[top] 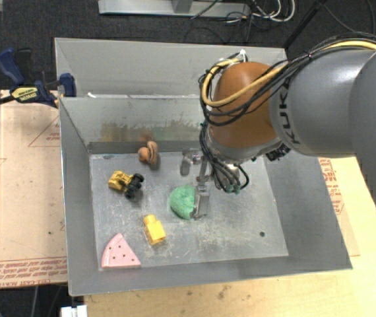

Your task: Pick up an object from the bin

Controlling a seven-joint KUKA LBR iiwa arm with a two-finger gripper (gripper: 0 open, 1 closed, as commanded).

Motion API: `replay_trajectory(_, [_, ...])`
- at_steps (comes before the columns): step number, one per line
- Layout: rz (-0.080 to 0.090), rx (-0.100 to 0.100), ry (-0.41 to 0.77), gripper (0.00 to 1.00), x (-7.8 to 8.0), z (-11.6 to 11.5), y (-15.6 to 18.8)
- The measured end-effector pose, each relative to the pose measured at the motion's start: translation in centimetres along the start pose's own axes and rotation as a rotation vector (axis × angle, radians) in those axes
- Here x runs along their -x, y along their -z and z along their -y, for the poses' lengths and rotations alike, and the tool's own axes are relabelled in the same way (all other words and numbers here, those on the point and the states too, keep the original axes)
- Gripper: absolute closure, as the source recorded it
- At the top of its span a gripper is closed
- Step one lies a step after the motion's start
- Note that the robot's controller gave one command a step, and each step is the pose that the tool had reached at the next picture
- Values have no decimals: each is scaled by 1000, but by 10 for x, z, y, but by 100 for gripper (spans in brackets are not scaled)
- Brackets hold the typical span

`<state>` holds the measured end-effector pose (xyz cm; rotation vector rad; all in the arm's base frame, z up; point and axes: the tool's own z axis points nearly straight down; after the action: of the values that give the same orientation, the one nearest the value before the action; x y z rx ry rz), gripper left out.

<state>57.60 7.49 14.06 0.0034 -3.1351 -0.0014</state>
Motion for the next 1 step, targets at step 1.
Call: replay_trajectory(1, [7,0,-1,0,1,0,5])
